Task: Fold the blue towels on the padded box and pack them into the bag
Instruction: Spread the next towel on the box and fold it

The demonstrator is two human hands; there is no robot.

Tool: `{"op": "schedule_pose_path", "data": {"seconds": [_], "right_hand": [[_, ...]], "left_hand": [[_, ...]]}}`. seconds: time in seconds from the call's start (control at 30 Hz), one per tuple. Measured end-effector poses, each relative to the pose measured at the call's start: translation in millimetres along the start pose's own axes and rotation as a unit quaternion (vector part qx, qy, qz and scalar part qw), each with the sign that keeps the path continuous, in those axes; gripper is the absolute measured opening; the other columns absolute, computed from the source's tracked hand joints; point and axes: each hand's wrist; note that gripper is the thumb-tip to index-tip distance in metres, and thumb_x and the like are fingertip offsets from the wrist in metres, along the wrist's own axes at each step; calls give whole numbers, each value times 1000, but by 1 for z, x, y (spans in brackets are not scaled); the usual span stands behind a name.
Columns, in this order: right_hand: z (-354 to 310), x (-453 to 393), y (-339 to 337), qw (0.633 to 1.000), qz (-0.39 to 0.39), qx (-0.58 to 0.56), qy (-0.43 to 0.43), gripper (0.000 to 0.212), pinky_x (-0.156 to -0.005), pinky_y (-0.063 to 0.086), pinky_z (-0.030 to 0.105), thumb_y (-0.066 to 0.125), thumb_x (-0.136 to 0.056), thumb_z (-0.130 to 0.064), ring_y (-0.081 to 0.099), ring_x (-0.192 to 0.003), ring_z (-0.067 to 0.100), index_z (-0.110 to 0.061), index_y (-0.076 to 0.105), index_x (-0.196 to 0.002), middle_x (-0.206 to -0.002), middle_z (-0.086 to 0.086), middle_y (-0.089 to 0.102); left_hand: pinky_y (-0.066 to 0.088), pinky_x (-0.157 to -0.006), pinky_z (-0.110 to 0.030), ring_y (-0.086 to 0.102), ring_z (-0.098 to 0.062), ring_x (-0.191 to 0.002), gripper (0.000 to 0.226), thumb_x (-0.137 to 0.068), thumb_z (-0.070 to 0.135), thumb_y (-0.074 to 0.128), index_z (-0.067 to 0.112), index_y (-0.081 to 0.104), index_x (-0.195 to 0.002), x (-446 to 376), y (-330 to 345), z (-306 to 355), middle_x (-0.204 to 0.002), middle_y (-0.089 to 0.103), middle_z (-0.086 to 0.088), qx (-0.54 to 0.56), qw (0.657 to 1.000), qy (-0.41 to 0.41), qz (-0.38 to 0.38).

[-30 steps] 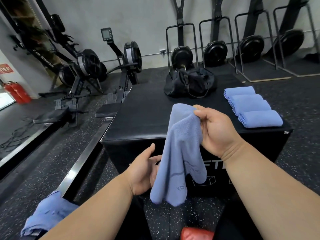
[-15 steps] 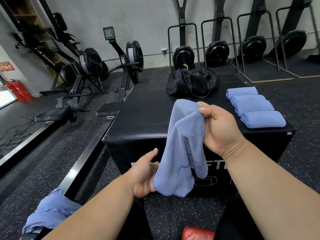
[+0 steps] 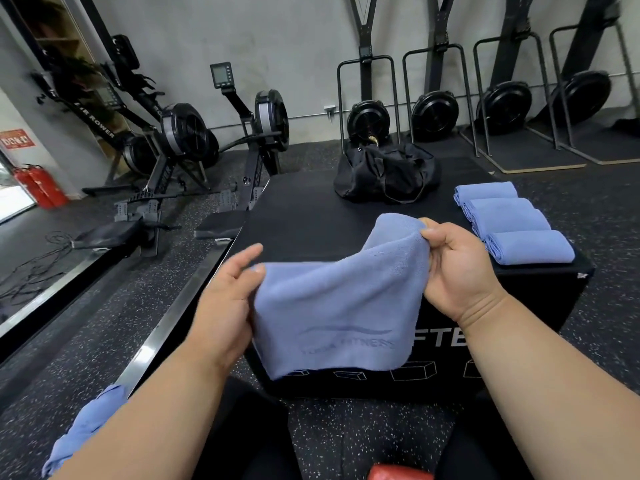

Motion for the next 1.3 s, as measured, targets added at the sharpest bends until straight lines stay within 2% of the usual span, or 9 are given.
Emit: {"op": "schedule_pose_path", "data": {"seconds": [0.07,0.23,0.4,0.57,0.73,0.9,1.03,1.2,1.3], "right_hand": [[1,0,-6,1000,-3,-16,-4,25,-71,43,30,38,-92,-5,43,-68,15,-21,30,-75,-73,1,33],[12,3,-3,998,-44,-29,32,18,-68,45,30,47,-80,-8,47,-66,15,-19,35,-72,-70,2,38],[5,3,-14,998,-35,0,45,13,-72,46,33,46,-81,-15,51,-77,21,-7,52,-90,-82,9,48],[22,6,-36,953,-8,109,283,58,-95,47,46,46,-101,-37,68,-104,40,13,70,-121,-119,32,69],[16,6,-32,990,68,16,124,42,-92,54,43,43,-105,-22,76,-99,31,2,78,-104,-114,24,73],[12,4,-27,970,61,70,225,68,-101,50,46,44,-106,-56,69,-119,37,1,71,-129,-128,23,72],[12,-2,-27,983,107,104,110,38,-101,54,42,56,-106,-25,71,-118,31,3,69,-128,-125,21,74],[18,5,-25,988,42,71,131,38,-107,49,44,57,-91,-14,66,-123,38,9,73,-116,-124,29,71],[15,10,-19,988,28,79,132,43,-102,51,45,59,-84,-21,69,-111,36,8,75,-110,-118,30,71]], "left_hand": [[53,-95,-38,71,-22,-103,30,-104,15,57,18,69,-132,8,0,17,-114,77,-8,43,999,17,-3],[56,-87,-37,76,-20,-101,34,-103,36,61,10,79,-116,8,14,7,-123,76,-10,6,980,-193,-38],[55,-93,-32,71,-20,-117,42,-98,3,63,28,70,-131,-13,3,17,-126,76,-2,-100,995,4,-8],[46,-109,-30,64,-5,-124,47,-94,5,71,40,73,-125,-11,-6,34,-129,71,17,-290,947,68,-120],[48,-109,-36,69,-11,-118,41,-80,25,74,39,77,-119,-8,-5,54,-123,75,11,-304,937,113,-129],[43,-112,-24,63,-3,-126,22,-100,25,72,33,79,-119,-8,-6,53,-121,75,19,-311,935,91,-142],[41,-114,-29,62,0,-126,34,-99,12,72,36,76,-122,-8,-12,48,-127,72,23,-354,921,129,-99],[49,-104,-44,68,-28,-126,48,-96,47,58,36,56,-143,9,-8,27,-134,72,-9,-67,975,-158,-139],[52,-98,-37,71,-24,-119,38,-101,26,59,17,68,-137,15,-16,-4,-127,76,-8,-97,977,-144,-121]]}}
Point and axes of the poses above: each hand's wrist, its own x-axis away from the middle knuckle, its own y-axis out of the palm, z = x × y
